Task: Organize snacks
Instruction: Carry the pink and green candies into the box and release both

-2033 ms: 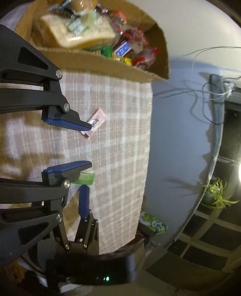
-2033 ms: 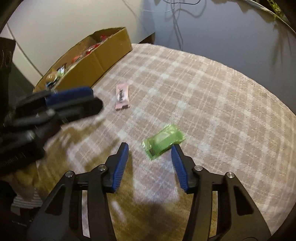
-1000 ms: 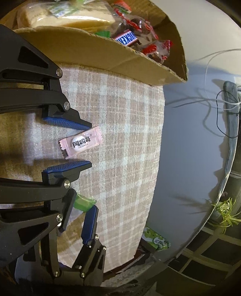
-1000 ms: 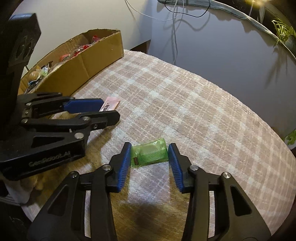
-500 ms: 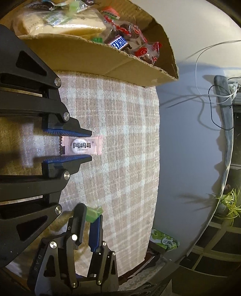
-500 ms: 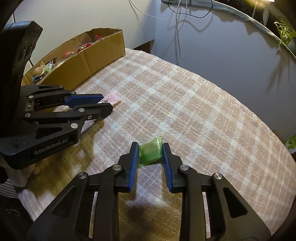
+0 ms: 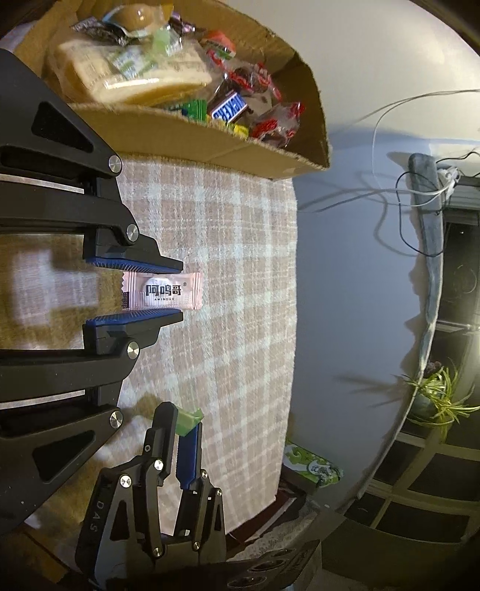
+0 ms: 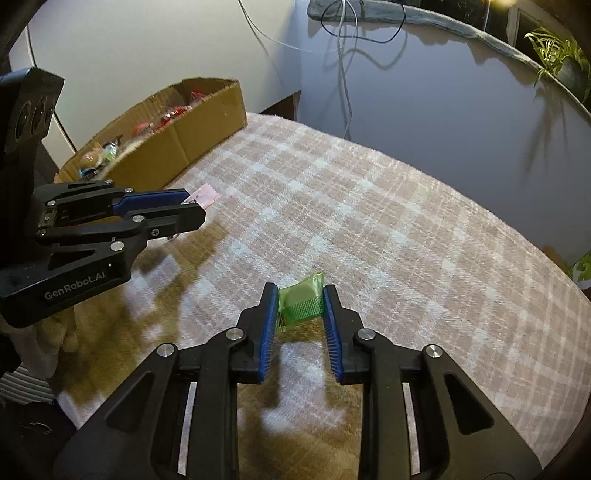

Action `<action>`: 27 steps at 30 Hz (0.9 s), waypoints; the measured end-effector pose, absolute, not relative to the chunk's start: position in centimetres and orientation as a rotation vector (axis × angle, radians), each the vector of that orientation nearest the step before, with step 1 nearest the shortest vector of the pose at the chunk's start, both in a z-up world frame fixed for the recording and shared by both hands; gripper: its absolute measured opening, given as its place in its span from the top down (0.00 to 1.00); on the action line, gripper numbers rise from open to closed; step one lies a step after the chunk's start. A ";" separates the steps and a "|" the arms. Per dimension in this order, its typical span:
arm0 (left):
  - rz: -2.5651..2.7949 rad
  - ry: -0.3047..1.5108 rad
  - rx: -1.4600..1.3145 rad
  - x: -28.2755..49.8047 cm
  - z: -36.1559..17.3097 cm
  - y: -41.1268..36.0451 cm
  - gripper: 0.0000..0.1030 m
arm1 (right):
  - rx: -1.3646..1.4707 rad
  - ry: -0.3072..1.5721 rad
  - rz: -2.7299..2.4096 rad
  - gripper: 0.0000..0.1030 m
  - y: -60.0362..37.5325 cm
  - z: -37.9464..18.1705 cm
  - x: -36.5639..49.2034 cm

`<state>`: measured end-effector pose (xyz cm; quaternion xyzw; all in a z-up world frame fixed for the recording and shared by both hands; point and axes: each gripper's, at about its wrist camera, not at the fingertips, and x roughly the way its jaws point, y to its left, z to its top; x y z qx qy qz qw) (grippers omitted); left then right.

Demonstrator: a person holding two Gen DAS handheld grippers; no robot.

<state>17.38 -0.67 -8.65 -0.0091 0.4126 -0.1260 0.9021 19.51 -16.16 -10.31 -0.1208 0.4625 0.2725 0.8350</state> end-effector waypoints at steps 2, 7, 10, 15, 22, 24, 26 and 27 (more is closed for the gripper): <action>-0.261 0.843 -0.022 17.0 -8.2 -0.3 0.83 | -0.253 0.965 0.581 0.76 -16.1 -9.5 19.1; -0.244 0.804 -0.030 15.9 -6.6 1.2 0.83 | -0.249 0.928 0.592 0.76 -15.3 -7.6 18.4; -0.231 0.783 -0.037 15.4 -5.6 2.2 0.83 | -0.250 0.903 0.604 0.76 -14.5 -6.4 18.2; -0.199 0.751 -0.047 14.8 -4.4 4.2 0.83 | -0.247 0.863 0.633 0.76 -12.3 -4.5 18.4; -0.145 0.725 -0.070 14.3 -3.6 7.6 0.83 | -0.231 0.832 0.685 0.76 -8.8 -3.1 19.6; -0.132 0.720 -0.075 14.2 -3.6 8.4 0.83 | -0.231 0.827 0.701 0.76 -7.6 -2.9 19.8; -0.122 0.715 -0.078 14.0 -3.5 9.3 0.83 | -0.231 0.826 0.716 0.76 -6.5 -2.8 20.0; -0.116 0.712 -0.078 13.9 -3.5 9.6 0.83 | -0.231 0.826 0.726 0.76 -5.8 -2.8 20.2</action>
